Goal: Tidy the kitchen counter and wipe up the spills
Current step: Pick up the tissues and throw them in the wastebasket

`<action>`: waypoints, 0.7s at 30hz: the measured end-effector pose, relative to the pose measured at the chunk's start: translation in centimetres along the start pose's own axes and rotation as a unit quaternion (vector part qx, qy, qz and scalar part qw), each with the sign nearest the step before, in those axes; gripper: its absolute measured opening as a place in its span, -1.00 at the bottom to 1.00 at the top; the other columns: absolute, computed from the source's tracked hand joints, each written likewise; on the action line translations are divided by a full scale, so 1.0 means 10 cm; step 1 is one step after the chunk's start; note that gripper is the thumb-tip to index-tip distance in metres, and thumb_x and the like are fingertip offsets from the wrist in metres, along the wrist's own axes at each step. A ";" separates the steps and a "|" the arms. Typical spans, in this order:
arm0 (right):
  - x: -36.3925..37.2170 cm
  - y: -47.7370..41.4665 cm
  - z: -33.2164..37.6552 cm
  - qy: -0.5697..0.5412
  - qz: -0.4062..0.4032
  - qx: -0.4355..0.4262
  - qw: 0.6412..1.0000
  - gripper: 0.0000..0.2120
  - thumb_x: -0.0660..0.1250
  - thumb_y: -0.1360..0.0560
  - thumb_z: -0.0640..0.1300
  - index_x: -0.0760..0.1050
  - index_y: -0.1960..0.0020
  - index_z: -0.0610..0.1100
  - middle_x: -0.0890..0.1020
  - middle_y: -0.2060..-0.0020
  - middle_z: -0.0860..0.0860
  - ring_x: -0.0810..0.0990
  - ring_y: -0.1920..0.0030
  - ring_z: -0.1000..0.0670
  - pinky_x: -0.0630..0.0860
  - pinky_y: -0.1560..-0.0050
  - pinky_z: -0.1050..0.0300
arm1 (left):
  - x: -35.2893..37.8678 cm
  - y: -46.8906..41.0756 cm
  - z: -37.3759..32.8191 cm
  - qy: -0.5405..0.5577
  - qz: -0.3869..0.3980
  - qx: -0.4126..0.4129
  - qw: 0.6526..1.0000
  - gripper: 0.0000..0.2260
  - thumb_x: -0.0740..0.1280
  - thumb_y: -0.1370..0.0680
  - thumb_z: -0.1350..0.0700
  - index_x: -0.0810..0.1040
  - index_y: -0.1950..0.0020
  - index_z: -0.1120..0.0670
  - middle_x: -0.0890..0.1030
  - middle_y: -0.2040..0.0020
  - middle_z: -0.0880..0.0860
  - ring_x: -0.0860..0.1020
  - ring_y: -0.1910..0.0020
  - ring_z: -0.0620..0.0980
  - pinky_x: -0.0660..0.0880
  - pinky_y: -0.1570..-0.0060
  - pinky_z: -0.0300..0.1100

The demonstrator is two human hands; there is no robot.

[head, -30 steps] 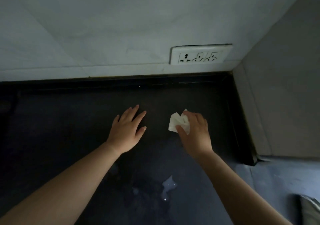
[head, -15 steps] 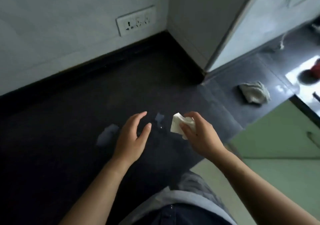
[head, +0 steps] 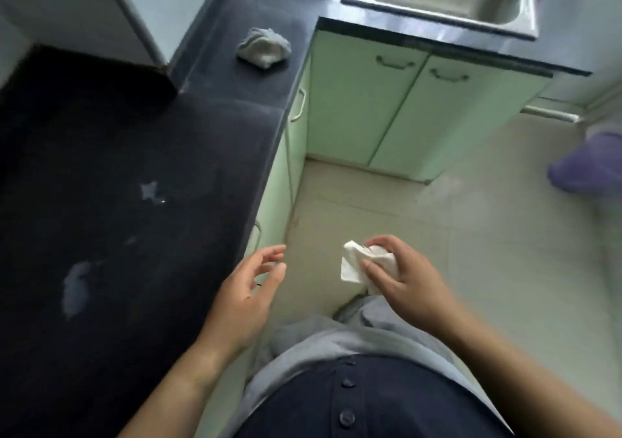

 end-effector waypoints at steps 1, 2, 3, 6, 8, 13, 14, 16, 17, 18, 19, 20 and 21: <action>-0.12 0.10 -0.13 -0.013 -0.020 0.012 1.000 -0.80 0.28 -0.49 0.00 0.46 -0.11 0.02 0.53 0.07 0.18 0.48 0.14 0.18 0.34 0.16 0.47 | 0.16 0.00 -0.04 -0.003 0.022 0.000 1.000 -0.85 0.27 -0.54 0.00 0.53 -0.08 -0.19 0.58 -0.10 -0.17 0.50 -0.08 -0.34 0.38 -0.01 -0.40; -0.25 0.20 -0.27 -0.028 -0.038 0.026 0.999 -0.81 0.28 -0.49 0.00 0.46 -0.09 0.02 0.54 0.09 0.19 0.49 0.14 0.20 0.35 0.15 0.47 | 0.33 0.00 -0.09 -0.007 0.046 -0.001 0.999 -0.85 0.27 -0.55 0.01 0.54 -0.08 -0.17 0.60 -0.09 -0.16 0.51 -0.07 -0.34 0.39 0.02 -0.45; -0.38 0.31 -0.40 -0.045 -0.054 0.039 0.997 -0.83 0.29 -0.49 -0.02 0.47 -0.07 0.01 0.54 0.12 0.20 0.49 0.13 0.24 0.35 0.15 0.47 | 0.54 -0.01 -0.15 -0.014 0.071 -0.001 0.997 -0.85 0.26 -0.56 0.02 0.55 -0.08 -0.15 0.61 -0.07 -0.16 0.51 -0.06 -0.34 0.39 0.05 -0.50; -0.78 0.62 -0.88 -0.073 -0.092 0.092 0.989 -0.89 0.29 -0.50 -0.07 0.45 -0.03 0.02 0.52 0.17 0.25 0.48 0.16 0.31 0.33 0.17 0.51 | 1.25 -0.11 -0.40 -0.037 0.143 0.010 0.989 -0.84 0.24 -0.56 0.08 0.56 -0.07 -0.10 0.62 -0.05 -0.13 0.53 -0.04 -0.31 0.37 0.07 -0.55; -1.06 0.85 -1.28 -0.088 -0.121 0.133 0.980 -0.91 0.29 -0.50 -0.05 0.44 0.01 0.06 0.54 0.19 0.24 0.49 0.19 0.31 0.32 0.22 0.51 | 1.81 -0.19 -0.62 -0.060 0.189 0.032 0.980 -0.84 0.25 -0.56 0.09 0.56 -0.09 -0.06 0.62 -0.04 -0.11 0.54 -0.03 -0.29 0.37 0.06 -0.54; -1.85 1.41 -2.37 -0.136 -0.206 0.218 0.944 -0.92 0.27 -0.50 0.00 0.46 0.01 0.09 0.60 0.16 0.15 0.52 0.16 0.25 0.39 0.25 0.43 | 3.37 -0.30 -1.14 -0.113 0.289 0.083 0.947 -0.85 0.25 -0.56 0.10 0.56 -0.08 -0.04 0.63 -0.02 -0.09 0.55 0.00 -0.28 0.36 0.08 -0.54; -2.03 1.52 -2.57 -0.140 -0.227 0.230 0.936 -0.92 0.27 -0.50 0.00 0.45 0.01 0.09 0.59 0.16 0.16 0.52 0.16 0.25 0.38 0.25 0.44 | 3.70 -0.30 -1.22 -0.123 0.310 0.090 0.938 -0.85 0.24 -0.57 0.11 0.56 -0.08 -0.04 0.63 -0.03 -0.09 0.55 0.00 -0.28 0.35 0.09 -0.55; -2.34 1.75 -2.98 -0.149 -0.268 0.258 0.916 -0.93 0.27 -0.50 0.00 0.44 0.02 0.11 0.58 0.17 0.19 0.52 0.15 0.25 0.37 0.24 0.45 | 4.36 -0.30 -1.36 -0.143 0.350 0.100 0.920 -0.85 0.24 -0.57 0.10 0.55 -0.07 -0.07 0.63 -0.03 -0.09 0.55 0.00 -0.26 0.36 0.08 -0.53; -2.47 1.86 -3.17 -0.156 -0.286 0.272 0.905 -0.93 0.27 -0.50 0.00 0.44 0.02 0.10 0.57 0.16 0.19 0.52 0.14 0.24 0.37 0.24 0.46 | 4.67 -0.30 -1.44 -0.150 0.366 0.106 0.912 -0.86 0.25 -0.57 0.08 0.55 -0.06 -0.08 0.64 -0.03 -0.09 0.56 -0.01 -0.24 0.37 0.07 -0.51; -2.59 1.96 -3.34 -0.164 -0.304 0.286 0.894 -0.93 0.27 -0.50 0.00 0.45 0.02 0.09 0.57 0.14 0.18 0.52 0.13 0.23 0.37 0.24 0.46 | 4.95 -0.28 -1.53 -0.154 0.380 0.111 0.905 -0.87 0.26 -0.56 0.06 0.55 -0.05 -0.10 0.64 -0.03 -0.09 0.56 -0.01 -0.22 0.38 0.06 -0.48; -2.70 2.06 -3.50 -0.170 -0.318 0.300 0.883 -0.93 0.27 -0.50 0.00 0.45 0.01 0.08 0.57 0.13 0.18 0.52 0.12 0.22 0.37 0.24 0.46 | 5.22 -0.27 -1.62 -0.159 0.392 0.116 0.899 -0.88 0.26 -0.56 0.03 0.55 -0.04 -0.11 0.64 -0.02 -0.09 0.57 -0.01 -0.22 0.39 0.06 -0.47; -2.79 2.14 -3.64 -0.176 -0.328 0.313 0.874 -0.93 0.27 -0.50 0.00 0.45 0.01 0.08 0.57 0.12 0.18 0.52 0.11 0.22 0.37 0.22 0.46 | 5.45 -0.25 -1.71 -0.164 0.404 0.119 0.892 -0.88 0.26 -0.56 0.02 0.55 -0.04 -0.11 0.64 -0.01 -0.10 0.57 0.00 -0.22 0.39 0.07 -0.48; -2.87 2.20 -3.75 -0.182 -0.334 0.322 0.867 -0.92 0.27 -0.50 0.00 0.44 0.01 0.08 0.57 0.11 0.18 0.52 0.10 0.23 0.38 0.21 0.45 | 5.66 -0.23 -1.80 -0.170 0.416 0.122 0.885 -0.88 0.26 -0.56 0.02 0.55 -0.05 -0.10 0.64 -0.01 -0.11 0.57 0.00 -0.23 0.38 0.08 -0.50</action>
Point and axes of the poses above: each hand's wrist, its own y-axis away from the middle knuckle, its own x-axis out of the palm, z = x × y, the point moved 7 cm from there along -y, towards the middle knuckle
